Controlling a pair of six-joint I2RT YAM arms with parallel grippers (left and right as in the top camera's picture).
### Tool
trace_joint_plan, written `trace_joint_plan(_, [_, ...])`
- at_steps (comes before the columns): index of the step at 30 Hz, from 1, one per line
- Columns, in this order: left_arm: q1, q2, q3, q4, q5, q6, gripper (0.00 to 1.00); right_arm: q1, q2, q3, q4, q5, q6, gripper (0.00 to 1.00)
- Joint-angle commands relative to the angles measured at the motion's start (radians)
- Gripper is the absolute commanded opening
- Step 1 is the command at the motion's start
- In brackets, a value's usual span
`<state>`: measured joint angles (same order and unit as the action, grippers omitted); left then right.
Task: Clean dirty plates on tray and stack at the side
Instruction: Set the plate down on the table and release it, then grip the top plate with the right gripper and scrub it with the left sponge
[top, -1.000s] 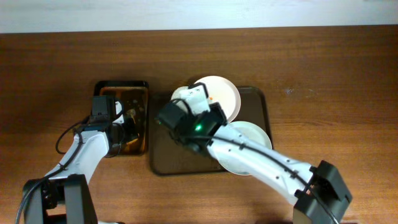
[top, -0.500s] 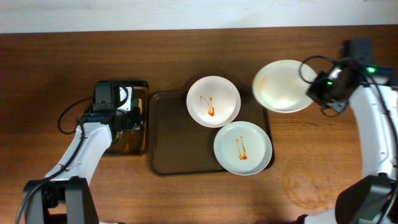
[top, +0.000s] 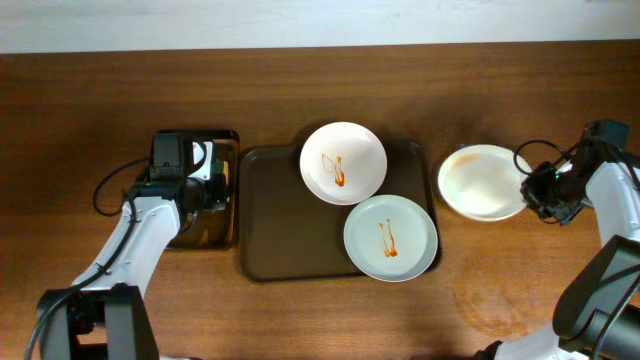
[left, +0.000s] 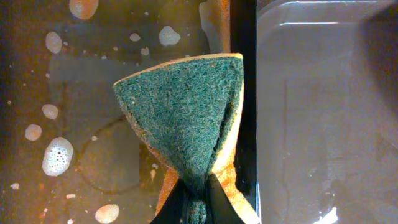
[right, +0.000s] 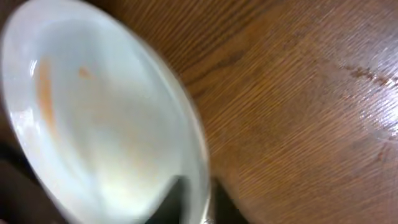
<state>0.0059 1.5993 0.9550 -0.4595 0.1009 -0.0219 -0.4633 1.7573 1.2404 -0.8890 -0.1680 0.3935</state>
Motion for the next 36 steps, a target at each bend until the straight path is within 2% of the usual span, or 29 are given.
trace_joint_plan(1, [-0.002, 0.005, 0.019, 0.003, 0.007, 0.015, 0.00, 0.000, -0.004, -0.004, -0.019, -0.092, -0.026, 0.47])
trace_joint_plan(3, [-0.002, 0.005, 0.019, 0.003, 0.008, 0.015, 0.00, 0.001, -0.027, 0.000, -0.021, -0.167, -0.063, 0.50])
trace_joint_plan(6, [-0.003, 0.005, 0.035, -0.015, 0.008, 0.015, 0.00, 0.059, -0.078, 0.058, -0.066, -0.222, -0.196, 0.50])
trace_joint_plan(9, [-0.006, 0.005, 0.120, -0.097, 0.009, 0.015, 0.00, 0.235, -0.089, 0.097, -0.036, -0.220, -0.312, 0.50])
trace_joint_plan(13, [-0.074, 0.005, 0.181, -0.125, 0.015, 0.015, 0.00, 0.443, -0.058, 0.097, 0.119, -0.208, -0.311, 0.57])
trace_joint_plan(17, [-0.148, 0.005, 0.181, -0.125, 0.015, 0.012, 0.00, 0.579, 0.038, 0.096, 0.198, -0.169, -0.299, 0.56])
trace_joint_plan(20, [-0.178, 0.005, 0.181, -0.126, 0.016, -0.013, 0.00, 0.608, 0.116, 0.095, 0.246, -0.110, -0.215, 0.51])
trace_joint_plan(22, [-0.192, 0.005, 0.181, -0.126, 0.016, -0.019, 0.00, 0.616, 0.179, 0.095, 0.301, -0.166, -0.209, 0.48])
trace_joint_plan(26, [-0.206, 0.005, 0.179, -0.126, 0.016, -0.019, 0.00, 0.621, 0.248, 0.095, 0.336, -0.196, -0.171, 0.34])
trace_joint_plan(28, [-0.206, 0.005, 0.179, -0.126, 0.015, -0.019, 0.00, 0.644, 0.267, 0.095, 0.340, -0.199, -0.171, 0.33])
trace_joint_plan(33, [-0.206, 0.005, 0.179, -0.126, 0.016, -0.019, 0.00, 0.726, 0.268, 0.095, 0.354, -0.199, -0.129, 0.10])
trace_joint_plan(36, [-0.206, 0.005, 0.179, -0.126, 0.058, -0.052, 0.00, 0.776, 0.268, 0.095, 0.343, -0.204, -0.064, 0.05])
